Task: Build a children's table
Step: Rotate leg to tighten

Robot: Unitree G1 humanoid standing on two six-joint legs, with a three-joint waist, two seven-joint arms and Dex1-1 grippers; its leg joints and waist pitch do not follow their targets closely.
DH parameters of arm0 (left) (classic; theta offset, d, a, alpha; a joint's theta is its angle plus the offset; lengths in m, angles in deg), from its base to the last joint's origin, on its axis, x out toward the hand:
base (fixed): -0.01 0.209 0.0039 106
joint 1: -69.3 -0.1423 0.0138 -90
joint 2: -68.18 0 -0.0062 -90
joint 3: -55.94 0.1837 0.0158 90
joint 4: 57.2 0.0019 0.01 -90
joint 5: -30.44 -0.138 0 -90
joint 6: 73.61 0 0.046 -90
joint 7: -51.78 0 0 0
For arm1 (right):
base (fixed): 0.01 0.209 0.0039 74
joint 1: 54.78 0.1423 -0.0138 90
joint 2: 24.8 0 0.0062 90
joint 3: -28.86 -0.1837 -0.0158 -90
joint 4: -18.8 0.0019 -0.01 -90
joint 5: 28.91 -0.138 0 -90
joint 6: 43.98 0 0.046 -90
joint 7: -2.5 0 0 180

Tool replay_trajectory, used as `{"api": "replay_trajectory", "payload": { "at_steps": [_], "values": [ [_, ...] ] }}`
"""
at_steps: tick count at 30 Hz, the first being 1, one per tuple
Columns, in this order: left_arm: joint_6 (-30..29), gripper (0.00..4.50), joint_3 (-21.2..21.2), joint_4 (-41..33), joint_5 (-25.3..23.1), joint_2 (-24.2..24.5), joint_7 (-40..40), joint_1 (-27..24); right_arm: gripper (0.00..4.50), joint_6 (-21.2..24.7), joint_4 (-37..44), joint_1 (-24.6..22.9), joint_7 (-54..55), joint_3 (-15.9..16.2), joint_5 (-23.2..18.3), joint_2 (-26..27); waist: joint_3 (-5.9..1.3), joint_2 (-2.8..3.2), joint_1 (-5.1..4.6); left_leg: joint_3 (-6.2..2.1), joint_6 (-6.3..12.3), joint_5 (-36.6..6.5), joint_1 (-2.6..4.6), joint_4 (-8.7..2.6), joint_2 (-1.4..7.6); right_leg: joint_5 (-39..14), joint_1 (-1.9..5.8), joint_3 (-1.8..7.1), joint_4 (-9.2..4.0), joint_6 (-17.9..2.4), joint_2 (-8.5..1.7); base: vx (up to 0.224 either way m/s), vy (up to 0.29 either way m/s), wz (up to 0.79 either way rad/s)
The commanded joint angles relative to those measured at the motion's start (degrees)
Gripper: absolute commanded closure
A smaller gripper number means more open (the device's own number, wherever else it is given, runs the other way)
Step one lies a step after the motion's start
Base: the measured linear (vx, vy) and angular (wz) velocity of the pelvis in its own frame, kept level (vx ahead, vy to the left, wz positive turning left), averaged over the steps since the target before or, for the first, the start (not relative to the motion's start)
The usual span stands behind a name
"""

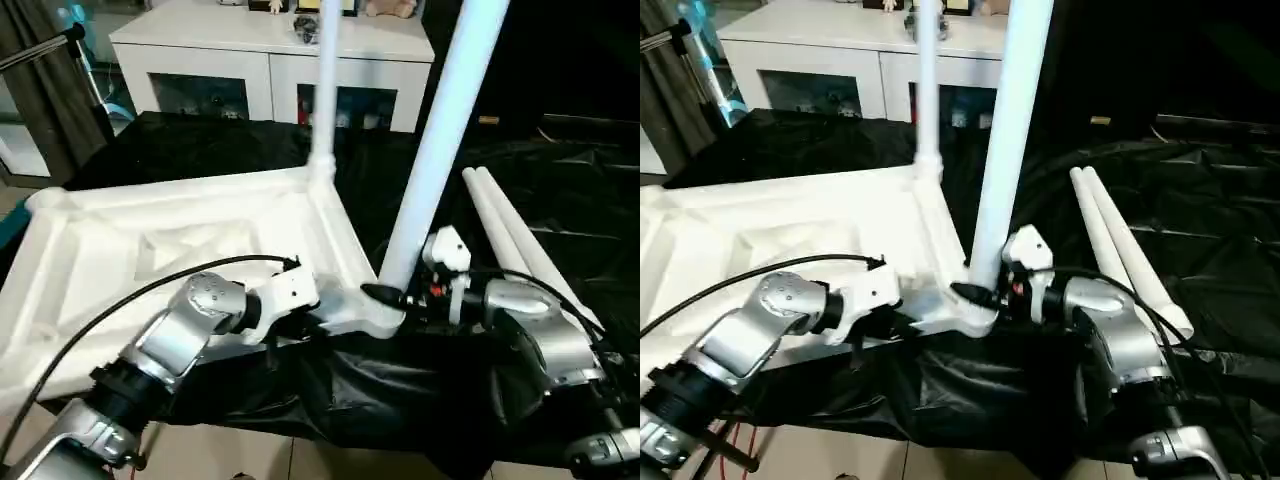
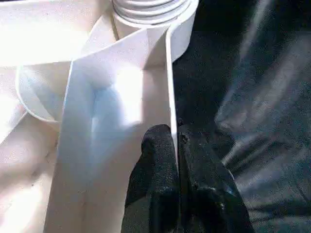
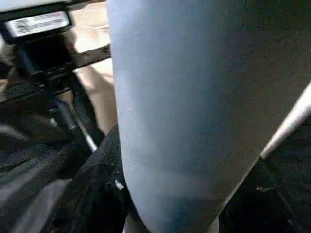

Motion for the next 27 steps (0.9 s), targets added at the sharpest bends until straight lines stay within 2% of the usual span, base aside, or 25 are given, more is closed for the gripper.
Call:
{"api": "replay_trajectory", "payload": {
  "at_steps": [1,5,9,13,14,15,16,17,18,19,20,21,22,23,24,25,26,27],
  "values": [
    [1.91,4.5,1.69,-3.87,1.43,0.03,-4.12,1.0,2.6,1.68,-2.78,-2.89,-1.0,3.59,2.44,-0.91,-2.41,0.5,0.17,-1.38,-1.29,-28.33,1.51,-5.34,2.76,-19.06,1.03,1.56,-4.48,-12.27,-2.42,0.0,0.0,0.0],
    [2.24,4.5,0.99,-3.6,1.54,0.75,-5.03,1.32,2.6,1.24,-1.94,-3.57,-1.51,3.38,1.84,-0.81,-2.43,0.46,0.43,-1.31,-1.19,-27.74,1.53,-5.37,2.75,-18.91,1.13,1.63,-4.49,-12.4,-2.51,0.0,0.0,0.0],
    [-0.51,4.5,-0.67,-2.43,1.91,-0.48,-2.79,1.89,2.6,0.97,-4.22,-2.8,2.98,1.1,1.91,1.7,-2.37,0.46,0.47,-1.3,-1.48,-27.78,1.53,-5.47,2.76,-19.58,1.05,1.64,-4.53,-12.35,-2.54,0.0,0.0,0.0],
    [-4.69,4.5,-2.68,0.32,1.21,-4.61,3.46,3.7,2.6,0.57,-11.34,0.77,13.97,-1.27,5.15,4.76,-2.01,0.45,-0.18,-1.69,-3.26,-31.73,1.77,-5.51,2.49,-27.1,0.55,1.34,-5.05,-10.72,-2.62,-0.013,0.001,-0.01],
    [-5.87,4.5,-3.14,1.57,0.59,-6.14,5.74,4.6,2.6,0.93,-13.86,2.09,17.99,-2.09,5.89,5.98,-1.92,0.28,-0.44,-1.8,-3.72,-32.66,1.79,-5.47,2.41,-29.53,0.43,1.25,-5.3,-9.87,-2.74,-0.051,0.004,-0.06],
    [-6.83,4.5,-3.37,2.58,0.02,-7.28,7.46,5.35,2.6,1.16,-15.61,3.03,20.6,-2.62,6.2,6.94,-1.85,0.36,-0.58,-2.12,-3.97,-34.1,1.94,-5.42,2.32,-32.75,0.38,0.92,-5.8,-8.58,-2.84,-0.057,0.008,-0.08],
    [-7.01,4.5,-3.4,2.78,-0.11,-7.51,7.8,5.51,2.6,1.19,-15.91,3.2,21.01,-2.69,6.22,7.1,-1.84,0.22,-0.61,-2.17,-3.88,-34.35,1.9,-5.38,2.3,-33.72,0.42,0.87,-5.96,-7.9,-2.89,-0.051,0.011,-0.1],
    [-8.41,4.5,-3.6,4.77,-1.33,-9.48,10.83,6.94,2.6,1.71,-18.45,4.64,24.27,-3.21,6.3,8.57,-1.6,0.37,-0.81,-2.35,-3.78,-35.74,2.06,-5.35,2.21,-36.69,0.06,0.56,-6.57,-6.57,-2.87,-0.051,0.011,-0.1],
    [-8.81,4.5,-3.62,5.42,-1.62,-10.1,11.68,7.37,2.6,1.73,-19.12,5.05,25.18,-3.21,6.49,8.95,-1.6,0.37,-0.88,-2.42,-3.74,-36.52,2.34,-5.22,2.11,-37.85,-0.11,0.3,-6.81,-6.13,-2.81,0.0,0.0,0.0],
    [-9.66,4.5,-3.74,6.73,-2.19,-11.4,13.41,8.23,2.6,1.68,-20.47,5.85,27.14,-3.24,6.91,9.77,-1.55,0.55,-0.91,-2.51,-3.8,-37.3,2.53,-5.17,2.07,-38.58,-0.2,0.08,-7.02,-5.75,-2.8,-0.061,0.01,-0.07],
    [-10.4,4.5,-3.92,7.76,-2.58,-12.47,14.78,8.86,2.6,1.52,-21.49,6.46,28.81,-3.27,7.31,10.44,-1.46,0.59,-1.2,-2.69,-3.76,-38.51,2.72,-5.17,2.02,-39.19,-0.07,-0.59,-7.55,-5.11,-2.69,-0.061,0.01,-0.07],
    [-11.0,4.5,-4.33,9.52,-3.08,-14.31,17.09,9.88,2.6,1.33,-22.96,7.35,31.16,-3.59,7.57,11.64,-1.42,0.93,-1.1,-2.83,-3.71,-39.36,3.07,-5.18,2.02,-39.05,-0.04,-1.08,-7.87,-4.94,-2.66,-0.072,0.023,-0.07],
    [-11.93,4.5,-5.39,13.07,-3.34,-17.71,21.36,11.75,2.6,1.39,-24.7,8.6,34.43,-4.66,7.13,13.98,-1.1,1.25,-1.59,-3.15,-3.81,-42.05,3.11,-5.67,2.23,-37.96,0.27,-2.22,-8.16,-4.54,-2.33,-0.068,0.036,-0.05],
    [-11.82,4.5,-5.54,14.93,-3.78,-19.07,23.47,12.66,2.6,1.62,-25.72,9.17,35.58,-5.23,6.7,15.05,-0.85,2.3,-1.56,-3.46,-4.42,-46.64,3.8,-6.46,2.64,-35.46,0.49,-3.46,-8.22,-4.48,-1.62,-0.068,0.036,-0.05],
    [-11.78,4.5,-5.56,15.35,-3.9,-19.36,23.94,12.86,2.6,1.67,-25.98,9.31,35.84,-5.36,6.61,15.29,-0.45,2.77,-1.36,-3.26,-4.68,-51.76,2.52,-9.12,3.8,-28.83,2.46,-4.46,-5.65,-5.39,-0.41,-0.064,0.032,-0.01],
    [-11.71,4.5,-5.29,15.96,-4.35,-19.81,24.62,13.22,2.6,1.96,-26.2,9.44,36.24,-5.47,6.47,15.76,-0.7,2.84,-0.46,-3.16,-4.5,-52.7,0.66,-11.15,4.96,-22.46,5.05,-3.47,-0.59,-6.12,-0.57,-0.11,0.011,0.11],
    [-11.77,4.5,-5.11,16.4,-4.66,-20.19,25.16,13.5,2.6,2.04,-26.55,9.61,36.64,-5.59,6.44,16.12,-0.56,4.05,2.95,0.39,-5.04,-55.7,-2.36,-15.1,5.13,-12.04,6.26,-3.5,6.06,-6.9,0.81,-0.11,0.011,0.11],
    [-12.04,4.5,-4.97,16.56,-4.77,-20.56,25.42,13.67,2.6,2.54,-27.02,9.79,36.94,-5.69,6.33,16.52,-1.09,1.55,2.86,0.99,-2.07,-50.05,-0.27,-13.61,4.66,-13.62,5.3,-1.12,5.17,-5.5,0.37,-0.061,-0.082,0.25]
  ]
}}
